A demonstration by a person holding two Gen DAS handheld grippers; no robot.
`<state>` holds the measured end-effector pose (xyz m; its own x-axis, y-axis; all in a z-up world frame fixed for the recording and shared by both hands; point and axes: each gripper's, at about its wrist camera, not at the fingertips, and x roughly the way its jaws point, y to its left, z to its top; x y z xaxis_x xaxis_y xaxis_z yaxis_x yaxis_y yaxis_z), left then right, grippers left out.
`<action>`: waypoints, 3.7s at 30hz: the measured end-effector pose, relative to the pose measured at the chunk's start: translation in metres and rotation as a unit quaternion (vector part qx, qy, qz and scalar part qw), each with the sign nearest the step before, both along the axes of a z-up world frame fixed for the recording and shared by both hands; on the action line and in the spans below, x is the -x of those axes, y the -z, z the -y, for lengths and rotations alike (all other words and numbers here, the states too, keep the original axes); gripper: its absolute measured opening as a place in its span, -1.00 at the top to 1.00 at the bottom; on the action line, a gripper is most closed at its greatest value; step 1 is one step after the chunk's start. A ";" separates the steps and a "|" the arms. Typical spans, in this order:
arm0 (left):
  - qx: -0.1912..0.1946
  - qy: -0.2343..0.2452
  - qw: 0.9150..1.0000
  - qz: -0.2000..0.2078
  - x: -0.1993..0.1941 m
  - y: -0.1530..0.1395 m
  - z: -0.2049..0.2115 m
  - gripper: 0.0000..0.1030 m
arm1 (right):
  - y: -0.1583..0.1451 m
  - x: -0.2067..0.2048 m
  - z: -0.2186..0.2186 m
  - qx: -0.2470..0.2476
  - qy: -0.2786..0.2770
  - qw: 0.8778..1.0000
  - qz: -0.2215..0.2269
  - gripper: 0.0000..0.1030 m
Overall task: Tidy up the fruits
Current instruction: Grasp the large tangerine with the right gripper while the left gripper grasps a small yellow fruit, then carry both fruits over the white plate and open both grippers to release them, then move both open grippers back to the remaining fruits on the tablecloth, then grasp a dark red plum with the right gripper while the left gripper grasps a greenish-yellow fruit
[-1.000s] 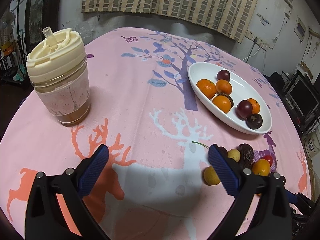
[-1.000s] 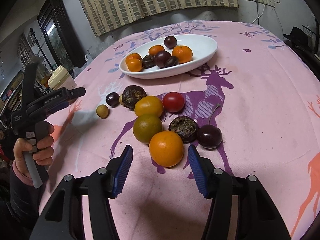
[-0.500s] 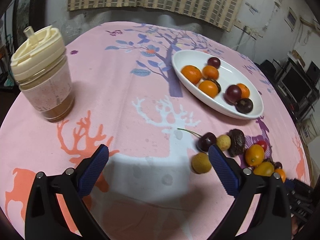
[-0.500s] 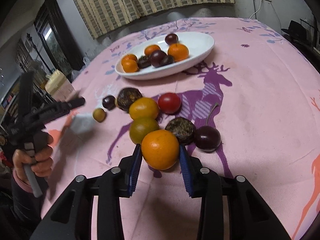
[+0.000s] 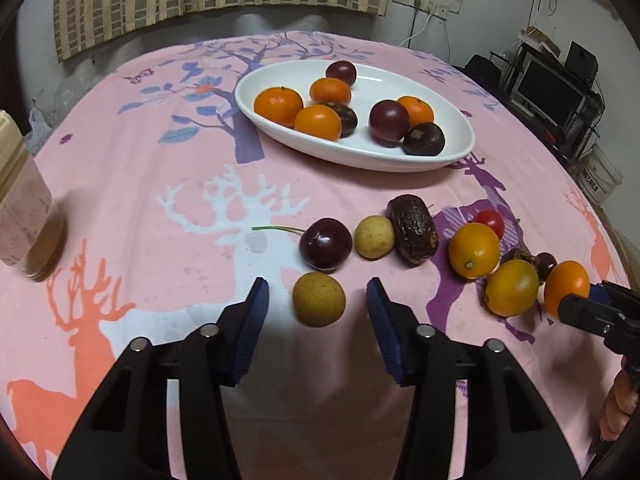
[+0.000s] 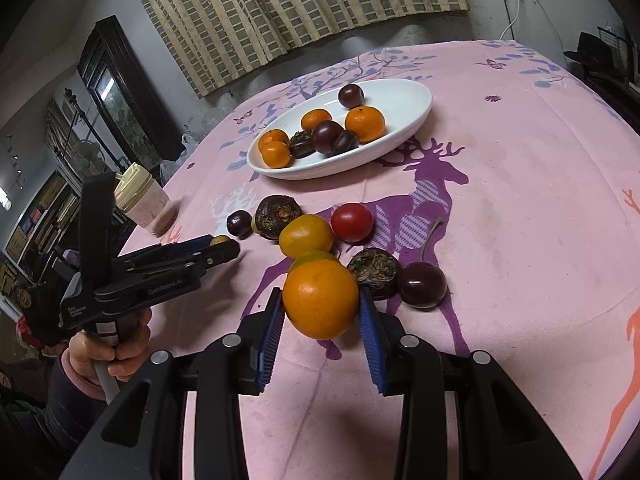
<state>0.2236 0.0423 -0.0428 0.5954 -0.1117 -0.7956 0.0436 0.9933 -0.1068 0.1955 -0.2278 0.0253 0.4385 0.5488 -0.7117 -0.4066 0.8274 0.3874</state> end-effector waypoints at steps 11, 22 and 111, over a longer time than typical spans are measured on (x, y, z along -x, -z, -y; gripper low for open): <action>-0.039 0.004 0.999 0.014 0.004 0.002 0.011 0.51 | 0.000 0.004 -0.002 0.021 0.006 1.000 0.013 0.26; 0.022 0.010 0.999 0.035 0.015 -0.022 0.007 0.51 | -0.017 -0.011 -0.002 0.005 -0.010 1.000 0.024 0.27; 0.000 0.156 0.987 0.045 0.029 -0.025 0.093 -0.23 | -0.008 -0.050 0.041 0.089 -0.040 0.994 0.045 0.41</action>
<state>0.1944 -0.0508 -0.0176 0.5997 -0.3012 -0.7414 0.3567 0.9299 -0.0893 0.2452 -0.2693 0.0335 0.4637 0.4536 -0.7610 -0.5007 0.8428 0.1973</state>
